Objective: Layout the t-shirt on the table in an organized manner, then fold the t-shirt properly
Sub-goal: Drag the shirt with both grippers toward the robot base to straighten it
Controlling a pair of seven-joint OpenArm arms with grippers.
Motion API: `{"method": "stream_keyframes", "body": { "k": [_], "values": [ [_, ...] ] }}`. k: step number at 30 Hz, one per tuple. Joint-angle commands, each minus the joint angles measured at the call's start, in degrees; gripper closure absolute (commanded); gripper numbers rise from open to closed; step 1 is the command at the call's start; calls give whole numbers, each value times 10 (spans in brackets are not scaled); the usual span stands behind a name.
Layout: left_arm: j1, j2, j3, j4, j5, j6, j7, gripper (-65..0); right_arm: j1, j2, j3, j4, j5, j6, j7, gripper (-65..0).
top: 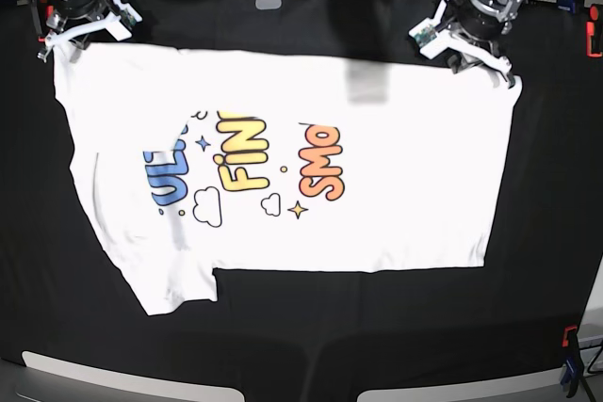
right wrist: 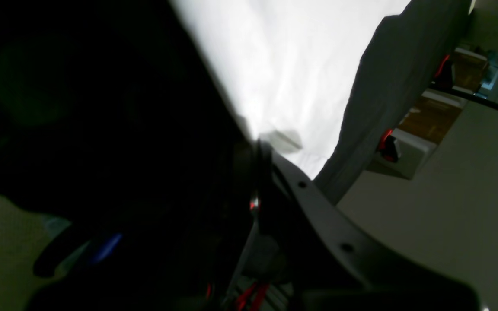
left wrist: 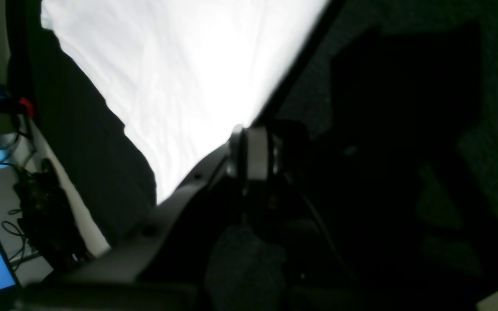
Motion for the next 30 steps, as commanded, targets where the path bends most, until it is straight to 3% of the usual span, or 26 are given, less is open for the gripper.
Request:
{"method": "stream_keyframes", "body": {
  "k": [1, 4, 16, 19, 30],
  "values": [
    [3, -7, -3, 10, 8, 13, 2, 0, -2, 11, 5, 8, -9, -8, -8, 0],
    [12, -7, -3, 10, 9, 13, 10, 0, -4, 11, 5, 8, -10, -8, -7, 0],
    [97, -7, -3, 17, 109, 30, 31, 0, -84, 11, 5, 14, -71, -30, -19, 0],
    [121, -7, -3, 34, 123, 30, 36, 0, -111, 11, 5, 28, -99, -48, -30, 0],
    [150, -7, -3, 79, 122, 30, 34, 0, -131, 11, 5, 44, -132, -57, -59, 0]
  ]
}}
